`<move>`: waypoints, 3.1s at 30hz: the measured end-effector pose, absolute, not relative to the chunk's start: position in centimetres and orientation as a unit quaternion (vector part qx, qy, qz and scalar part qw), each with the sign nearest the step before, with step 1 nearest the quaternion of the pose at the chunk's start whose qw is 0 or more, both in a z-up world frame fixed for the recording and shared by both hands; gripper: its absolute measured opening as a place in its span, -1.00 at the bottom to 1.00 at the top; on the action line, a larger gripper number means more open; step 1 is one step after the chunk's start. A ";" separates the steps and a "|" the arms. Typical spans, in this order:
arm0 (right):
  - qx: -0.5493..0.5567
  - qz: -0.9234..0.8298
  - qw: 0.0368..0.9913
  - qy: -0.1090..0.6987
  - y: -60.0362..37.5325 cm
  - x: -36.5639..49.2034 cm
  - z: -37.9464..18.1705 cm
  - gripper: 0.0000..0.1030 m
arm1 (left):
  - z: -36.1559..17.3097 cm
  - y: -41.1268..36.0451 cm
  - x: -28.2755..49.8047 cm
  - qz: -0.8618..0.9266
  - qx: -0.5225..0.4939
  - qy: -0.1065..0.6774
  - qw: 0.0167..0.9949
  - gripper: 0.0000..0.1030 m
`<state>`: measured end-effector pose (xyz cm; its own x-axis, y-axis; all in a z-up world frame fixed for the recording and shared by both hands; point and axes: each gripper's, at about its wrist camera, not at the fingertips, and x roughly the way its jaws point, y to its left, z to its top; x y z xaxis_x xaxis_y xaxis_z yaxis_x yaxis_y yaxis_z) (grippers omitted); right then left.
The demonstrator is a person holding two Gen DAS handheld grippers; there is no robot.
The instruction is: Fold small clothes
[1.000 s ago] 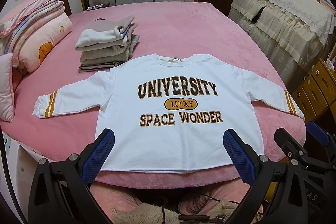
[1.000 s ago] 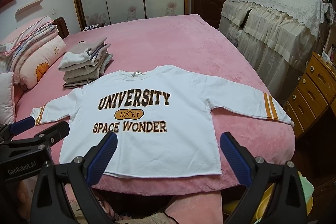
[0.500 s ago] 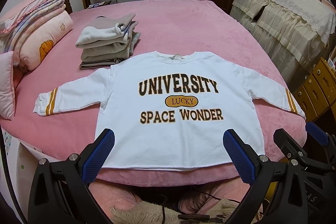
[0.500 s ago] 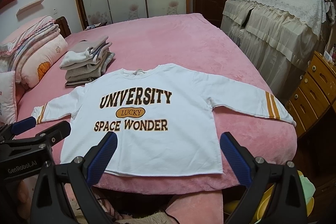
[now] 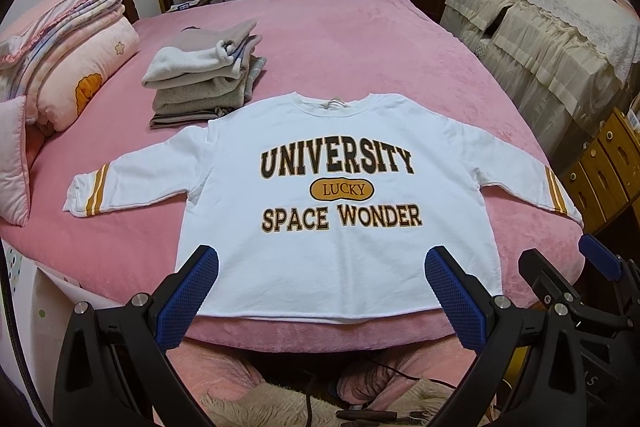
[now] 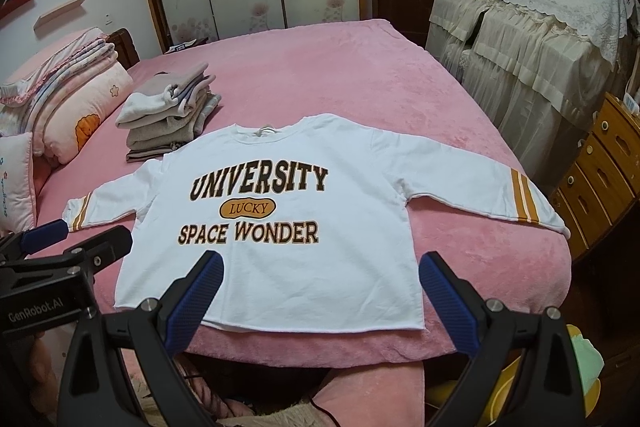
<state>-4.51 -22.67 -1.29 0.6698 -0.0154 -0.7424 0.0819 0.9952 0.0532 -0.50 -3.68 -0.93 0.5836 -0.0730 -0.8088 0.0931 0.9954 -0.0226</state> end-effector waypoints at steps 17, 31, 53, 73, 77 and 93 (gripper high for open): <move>0.056 -0.034 0.937 0.343 -27.9 -5.0 1.7 0.92 | 2.6 -9.5 -0.5 -0.061 0.074 0.405 0.909 0.99; 0.119 -0.106 0.938 0.308 -36.8 -4.7 2.1 0.92 | 3.6 -17.7 3.3 -0.148 0.087 0.364 0.916 0.98; 0.254 -0.242 0.851 0.391 -55.7 -1.5 -10.7 0.39 | -5.6 -36.6 8.8 -0.223 0.158 0.315 0.909 0.91; 0.380 -0.272 0.794 0.388 -64.2 2.3 -19.3 -0.78 | -8.9 -38.5 12.5 -0.176 0.153 0.335 0.913 0.91; 0.354 -0.265 0.819 0.364 -63.4 2.2 -18.1 -0.89 | -8.7 -38.4 13.3 -0.167 0.151 0.337 0.914 0.91; 0.127 -0.073 0.946 0.291 -46.6 10.7 -6.1 -0.91 | -7.2 -23.3 15.8 -0.062 0.072 0.367 0.925 0.91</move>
<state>10.65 -46.63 -6.12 0.8204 -0.0645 -0.5681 0.2121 0.9570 0.1977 15.78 -23.32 -7.16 0.7230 -0.0617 -0.6881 0.1677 0.9819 0.0883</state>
